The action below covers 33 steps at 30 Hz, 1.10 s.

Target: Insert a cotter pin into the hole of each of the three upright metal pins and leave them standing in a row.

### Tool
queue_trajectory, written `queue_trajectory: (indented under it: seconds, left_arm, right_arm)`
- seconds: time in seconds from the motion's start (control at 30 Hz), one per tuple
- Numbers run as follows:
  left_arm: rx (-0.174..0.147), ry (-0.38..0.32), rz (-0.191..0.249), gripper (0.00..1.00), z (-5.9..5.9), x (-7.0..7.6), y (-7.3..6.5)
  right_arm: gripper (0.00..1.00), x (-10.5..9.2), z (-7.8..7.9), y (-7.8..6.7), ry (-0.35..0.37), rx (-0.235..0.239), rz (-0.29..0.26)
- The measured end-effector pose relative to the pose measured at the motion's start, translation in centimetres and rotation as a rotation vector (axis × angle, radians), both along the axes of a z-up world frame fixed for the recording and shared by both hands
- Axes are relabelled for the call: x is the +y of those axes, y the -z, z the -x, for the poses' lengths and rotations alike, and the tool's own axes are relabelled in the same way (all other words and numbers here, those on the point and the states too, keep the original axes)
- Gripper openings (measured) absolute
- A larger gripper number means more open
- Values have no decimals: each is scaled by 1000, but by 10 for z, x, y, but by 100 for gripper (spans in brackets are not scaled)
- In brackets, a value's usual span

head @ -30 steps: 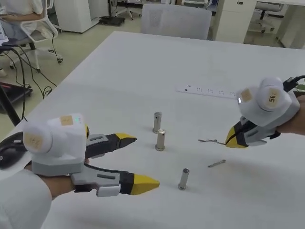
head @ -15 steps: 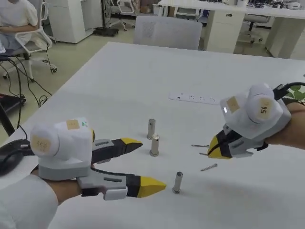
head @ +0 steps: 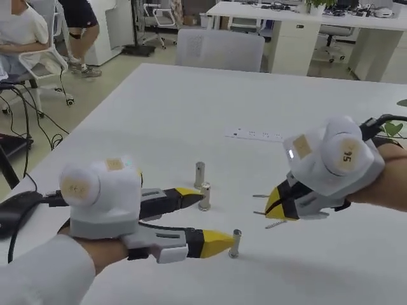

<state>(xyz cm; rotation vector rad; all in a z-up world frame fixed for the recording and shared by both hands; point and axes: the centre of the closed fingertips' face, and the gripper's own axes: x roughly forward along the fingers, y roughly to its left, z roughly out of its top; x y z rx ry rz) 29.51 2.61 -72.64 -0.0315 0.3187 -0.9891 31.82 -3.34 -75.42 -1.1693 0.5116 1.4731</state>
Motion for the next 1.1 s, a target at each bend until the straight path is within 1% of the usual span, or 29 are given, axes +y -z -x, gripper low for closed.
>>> queue_trajectory:
  seconds: [0.03,0.07,0.1,0.13,0.17,0.2,0.23,0.3,0.33,0.37,0.43,0.5,0.53,0.6,0.67,0.7,0.73,0.97,1.03,1.1]
  left_arm:
    - [9,-1,4,55,0,-1,0]
    - [24,2,6,53,1,-3,0]
    - [33,6,2,51,2,-5,1]
    - [51,12,-5,48,4,-7,3]
    - [57,14,-7,46,5,-8,3]
    - [77,18,-8,44,7,-11,5]
    - [84,14,-6,42,7,-12,5]
    - [115,8,13,40,8,-15,6]
    - [130,4,26,39,9,-16,6]
    - [141,0,30,38,8,-17,8]
    - [171,-12,48,36,8,-19,9]
    - [200,-18,63,32,8,-21,10]
    - [206,-21,71,30,7,-21,9]
    - [238,-37,98,30,6,-23,9]
    - [270,-47,128,28,5,-25,8]
    - [276,-48,135,26,5,-26,7]
    - [291,-52,143,25,5,-27,7]
    - [355,-57,159,17,5,-34,12]
    - [366,-50,172,14,6,-37,12]
    - [374,-53,184,13,6,-40,12]
  right_arm:
    - [2,1,1,-1,-2,-2,-2]
    - [2,2,3,-2,-5,-6,-5]
    - [2,2,5,-2,-9,-10,-7]
    - [2,3,7,-3,-12,-12,-12]
    - [2,4,7,-4,-13,-14,-14]
    - [2,5,9,-4,-17,-20,-17]
    - [2,6,10,-5,-21,-28,-21]
    - [2,9,12,-7,-30,-50,-34]
    - [2,10,15,-7,-30,-50,-40]
    - [2,11,16,-7,-32,-50,-46]
    - [2,12,19,-7,-41,-67,-47]
    - [2,13,21,-6,-43,-68,-48]
    - [2,13,22,-6,-42,-68,-52]
    - [2,14,24,-6,-46,-79,-53]
    - [2,15,26,-6,-51,-78,-54]
    - [2,15,26,-5,-53,-79,-52]
    - [2,14,26,-5,-57,-85,-49]
    - [2,17,26,-9,-64,-94,-59]
    - [2,17,27,-8,-69,-96,-58]
    - [2,18,28,-8,-72,-94,-57]
